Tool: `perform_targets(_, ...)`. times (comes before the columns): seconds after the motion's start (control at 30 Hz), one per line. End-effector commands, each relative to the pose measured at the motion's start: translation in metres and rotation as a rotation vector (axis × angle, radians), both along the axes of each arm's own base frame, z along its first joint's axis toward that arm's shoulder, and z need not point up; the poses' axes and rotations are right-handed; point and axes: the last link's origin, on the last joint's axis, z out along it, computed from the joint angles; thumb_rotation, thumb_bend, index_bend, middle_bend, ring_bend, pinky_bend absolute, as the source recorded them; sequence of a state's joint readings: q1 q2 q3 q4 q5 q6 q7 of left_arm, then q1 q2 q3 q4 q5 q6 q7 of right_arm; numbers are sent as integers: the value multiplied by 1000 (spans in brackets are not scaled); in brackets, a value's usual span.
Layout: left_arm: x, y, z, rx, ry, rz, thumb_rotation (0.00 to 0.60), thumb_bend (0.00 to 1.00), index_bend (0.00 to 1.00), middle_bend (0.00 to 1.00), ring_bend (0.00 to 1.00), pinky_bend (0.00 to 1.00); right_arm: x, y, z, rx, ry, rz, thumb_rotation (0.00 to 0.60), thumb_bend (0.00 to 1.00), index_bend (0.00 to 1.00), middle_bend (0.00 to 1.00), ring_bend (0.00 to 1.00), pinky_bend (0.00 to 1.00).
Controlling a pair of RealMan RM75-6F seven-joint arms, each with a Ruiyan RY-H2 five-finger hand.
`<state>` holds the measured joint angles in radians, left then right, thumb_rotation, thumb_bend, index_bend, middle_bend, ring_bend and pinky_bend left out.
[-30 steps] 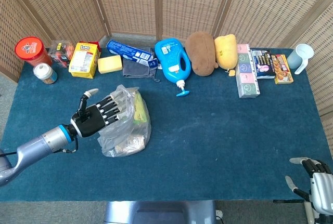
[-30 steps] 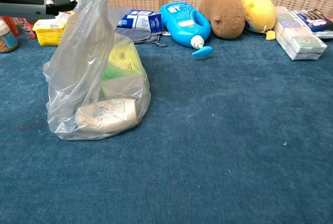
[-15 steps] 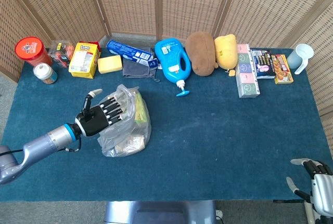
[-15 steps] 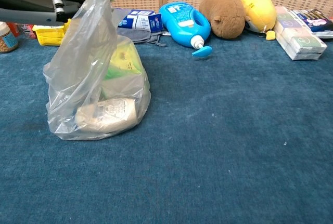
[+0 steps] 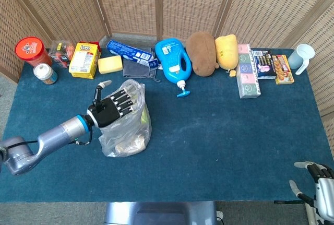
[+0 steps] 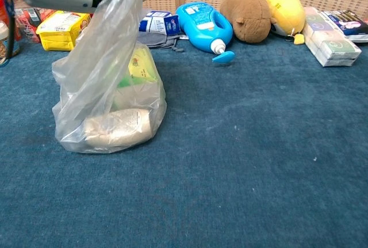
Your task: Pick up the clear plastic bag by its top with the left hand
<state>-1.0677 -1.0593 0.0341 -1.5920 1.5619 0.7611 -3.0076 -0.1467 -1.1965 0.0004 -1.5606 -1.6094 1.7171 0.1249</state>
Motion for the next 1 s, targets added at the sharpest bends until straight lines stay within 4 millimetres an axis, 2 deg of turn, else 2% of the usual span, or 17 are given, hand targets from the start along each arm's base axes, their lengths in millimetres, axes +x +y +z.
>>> perform_targets(0.03,6,7,-2,1,-16,24,49,412,0,8,0,385,0,0,1,-3,1,2,598,289,376,408,358,253)
perform_targets(0.23,8,15,-3,14,-35,83,50,416,0,16,0,414,0,2,3,-10,1,-1,600,289,376,409,358,253)
perform_targets(0.5,13,11,-1,42,-124,65,52,420,0,45,12,436,2,1,3,-9,-1,7,600,289,376,409,358,254)
perform_targets(0.7,18,6,0,37,-164,35,56,422,11,117,88,483,2,2,4,-14,0,8,598,289,376,408,358,253)
perform_targets(0.8,17,2,-1,25,-175,15,58,421,76,199,190,568,2,2,4,-16,1,7,599,288,376,408,358,253)
perform_targets(0.9,16,-7,-7,-36,-78,-56,62,418,101,285,274,627,3,3,6,-21,0,12,599,288,376,408,358,252)
perform_targets(1.0,14,-6,-5,-43,-82,-66,51,418,104,291,279,629,3,3,6,-20,0,12,599,289,375,409,358,252)
